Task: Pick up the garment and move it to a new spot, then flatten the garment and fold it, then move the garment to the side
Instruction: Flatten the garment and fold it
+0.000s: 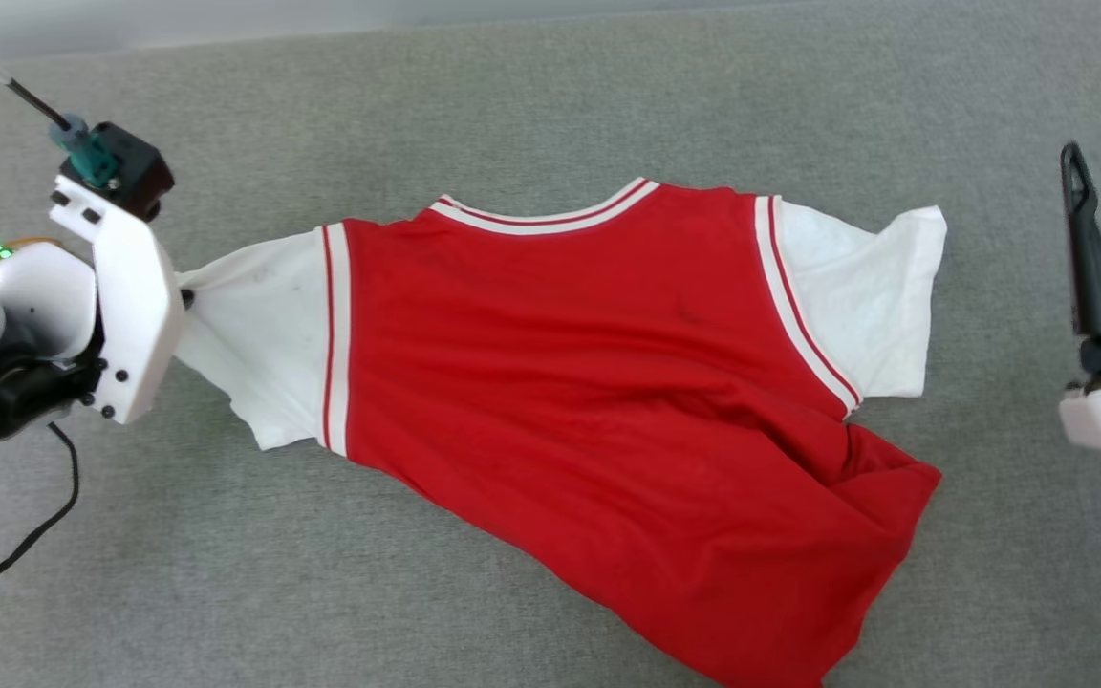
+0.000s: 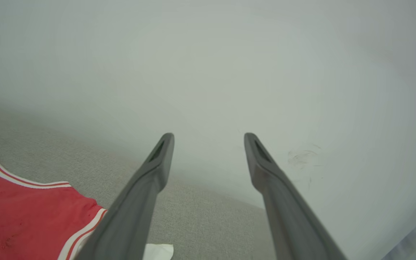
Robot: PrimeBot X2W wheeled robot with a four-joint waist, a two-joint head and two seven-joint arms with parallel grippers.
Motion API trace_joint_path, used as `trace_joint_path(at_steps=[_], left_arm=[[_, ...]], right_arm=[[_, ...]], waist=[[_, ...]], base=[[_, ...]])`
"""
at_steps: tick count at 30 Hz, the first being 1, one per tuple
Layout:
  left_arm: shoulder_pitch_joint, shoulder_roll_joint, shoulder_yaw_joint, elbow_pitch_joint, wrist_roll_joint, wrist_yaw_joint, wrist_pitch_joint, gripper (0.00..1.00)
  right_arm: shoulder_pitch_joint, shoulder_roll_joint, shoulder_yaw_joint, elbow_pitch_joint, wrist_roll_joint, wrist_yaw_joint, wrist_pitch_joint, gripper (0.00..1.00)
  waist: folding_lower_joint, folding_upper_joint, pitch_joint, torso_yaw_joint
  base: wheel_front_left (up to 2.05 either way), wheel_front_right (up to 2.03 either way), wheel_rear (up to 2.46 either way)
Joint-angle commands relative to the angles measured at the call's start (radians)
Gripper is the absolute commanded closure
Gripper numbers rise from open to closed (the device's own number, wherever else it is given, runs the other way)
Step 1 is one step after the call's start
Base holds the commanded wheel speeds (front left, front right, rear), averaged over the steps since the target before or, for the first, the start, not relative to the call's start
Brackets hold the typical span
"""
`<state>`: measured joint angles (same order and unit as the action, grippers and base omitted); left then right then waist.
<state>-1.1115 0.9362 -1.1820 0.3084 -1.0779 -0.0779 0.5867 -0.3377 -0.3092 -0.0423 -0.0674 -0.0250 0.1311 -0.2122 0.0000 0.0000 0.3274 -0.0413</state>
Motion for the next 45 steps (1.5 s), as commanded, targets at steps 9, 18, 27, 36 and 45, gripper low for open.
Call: trace_joint_path(at_steps=[9,18,27,36,45], left_arm=[[0.011,-0.019,-0.003,-0.134,0.049,0.035,-0.06,1.0],[-0.031,-0.032,0.01,-0.197,0.092,0.046,-0.095,1.0],[-0.086,-0.057,0.026,-0.23,0.134,0.046,-0.127,1.0],[-0.104,-0.077,0.027,-0.214,0.141,0.036,-0.147,1.0],[-0.092,-0.083,0.025,-0.169,0.142,0.023,-0.174,1.0]], right_arm=[[-0.188,-0.309,0.216,0.048,0.214,-0.001,0.395,0.0],[-0.414,-0.548,0.545,0.128,0.585,-0.001,0.867,0.0],[-0.61,-0.576,0.682,0.282,0.82,-0.001,1.152,0.0],[-0.602,-0.476,0.738,0.437,0.891,0.0,1.234,0.0],[-0.597,-0.473,0.796,0.448,0.892,0.001,1.121,1.0]], waist=[[0.0,0.0,-0.019,0.06],[0.0,0.0,0.047,0.099],[0.0,0.0,0.149,0.149],[0.0,0.0,0.207,0.168],[0.0,0.0,0.163,0.144]], base=[[0.0,0.0,0.0],[0.0,0.0,0.0],[0.0,0.0,0.0],[0.0,0.0,0.0],[0.0,0.0,0.0]])
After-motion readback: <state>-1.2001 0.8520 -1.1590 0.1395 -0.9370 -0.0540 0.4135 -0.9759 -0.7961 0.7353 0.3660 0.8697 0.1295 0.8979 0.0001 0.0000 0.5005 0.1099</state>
